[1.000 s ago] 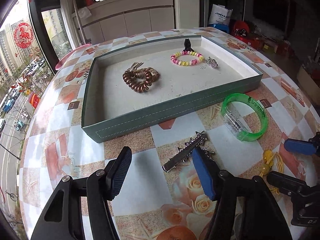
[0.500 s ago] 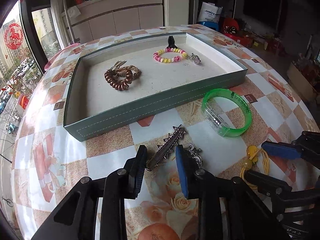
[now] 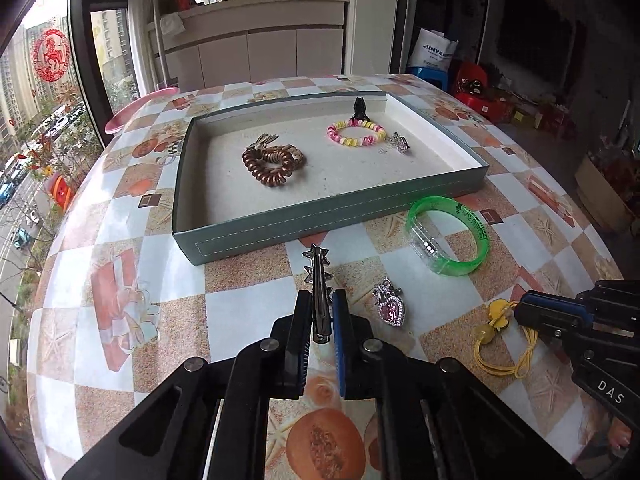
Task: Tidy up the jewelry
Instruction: 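Grasp the silver rhinestone barrette with the left tool while the right tool grasps the yellow hair tie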
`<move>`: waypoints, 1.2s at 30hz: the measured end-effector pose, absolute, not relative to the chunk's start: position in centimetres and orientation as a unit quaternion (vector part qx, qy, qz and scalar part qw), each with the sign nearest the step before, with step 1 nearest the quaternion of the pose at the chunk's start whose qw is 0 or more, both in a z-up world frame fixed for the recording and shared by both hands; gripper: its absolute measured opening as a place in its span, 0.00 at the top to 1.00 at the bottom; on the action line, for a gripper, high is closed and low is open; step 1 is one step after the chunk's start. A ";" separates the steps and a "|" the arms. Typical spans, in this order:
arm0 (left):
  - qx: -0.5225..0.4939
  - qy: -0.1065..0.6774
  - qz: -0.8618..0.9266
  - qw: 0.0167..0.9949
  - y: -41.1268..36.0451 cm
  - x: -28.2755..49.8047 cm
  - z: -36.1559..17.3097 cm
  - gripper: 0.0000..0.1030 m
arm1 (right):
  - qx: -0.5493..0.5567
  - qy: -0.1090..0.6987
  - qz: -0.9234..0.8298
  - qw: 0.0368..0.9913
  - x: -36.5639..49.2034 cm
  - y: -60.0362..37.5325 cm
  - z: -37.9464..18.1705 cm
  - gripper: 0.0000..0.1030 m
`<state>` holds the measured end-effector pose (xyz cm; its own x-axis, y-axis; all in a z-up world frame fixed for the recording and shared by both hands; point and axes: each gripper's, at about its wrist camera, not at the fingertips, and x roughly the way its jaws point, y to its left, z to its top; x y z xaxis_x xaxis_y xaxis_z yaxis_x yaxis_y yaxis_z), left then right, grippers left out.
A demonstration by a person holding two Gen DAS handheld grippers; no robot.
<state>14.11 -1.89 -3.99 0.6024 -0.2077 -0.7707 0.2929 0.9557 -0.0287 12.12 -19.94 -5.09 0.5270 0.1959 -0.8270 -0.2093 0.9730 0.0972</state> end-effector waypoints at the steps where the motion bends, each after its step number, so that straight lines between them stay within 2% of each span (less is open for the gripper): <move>1: 0.046 0.420 -0.141 0.895 -1.7 13.9 -3.7 0.78 | -0.003 0.471 0.115 0.875 12.0 -20.2 -4.8 0.95; 8: 0.034 0.400 -0.146 0.904 -0.8 12.9 -1.5 0.78 | 0.013 0.458 0.123 0.880 11.7 -21.1 -2.7 0.95; 14: 0.031 0.392 -0.149 0.907 -0.7 12.1 -1.0 0.78 | 0.009 0.483 0.167 0.859 11.6 -19.8 -3.9 0.93; 16: 0.030 0.393 -0.149 0.907 -0.6 11.9 -1.2 0.78 | 0.007 0.490 0.169 0.855 11.6 -19.3 -4.5 0.72; 17: 0.029 0.395 -0.149 0.906 -0.6 11.8 -1.3 0.78 | 0.004 0.493 0.168 0.854 11.7 -18.9 -4.9 0.44; 18: 0.029 0.396 -0.149 0.906 -0.5 11.7 -1.4 0.78 | -0.002 0.491 0.165 0.856 11.6 -18.7 -5.0 0.29; 21: 0.031 0.397 -0.150 0.905 -0.5 11.4 -1.6 0.78 | -0.033 0.475 0.149 0.867 11.3 -18.1 -4.9 0.29; 26: 0.026 0.399 -0.149 0.904 -0.4 11.3 -1.9 0.78 | -0.035 0.504 0.140 0.852 12.5 -17.9 -6.6 0.30; 28: 0.026 0.399 -0.150 0.904 -0.3 11.2 -2.0 0.78 | -0.061 0.495 0.133 0.856 12.1 -17.3 -6.8 0.40; 29: 0.026 0.399 -0.150 0.904 -0.3 11.2 -2.0 0.78 | -0.075 0.489 0.132 0.859 11.9 -16.9 -6.7 0.52; 30: 0.026 0.399 -0.149 0.904 -0.2 11.2 -2.0 0.78 | -0.072 0.487 0.140 0.859 11.7 -16.8 -6.6 0.69; 31: 0.025 0.399 -0.149 0.904 -0.1 11.2 -2.0 0.78 | -0.071 0.488 0.139 0.859 11.6 -16.7 -6.4 0.80; 32: 0.021 0.399 -0.149 0.904 0.0 11.2 -1.9 0.78 | -0.071 0.488 0.136 0.859 11.6 -16.7 -6.4 0.95; 36: 0.015 0.396 -0.150 0.906 0.2 11.2 -1.7 0.78 | -0.048 0.487 0.131 0.862 11.5 -17.5 -6.2 0.95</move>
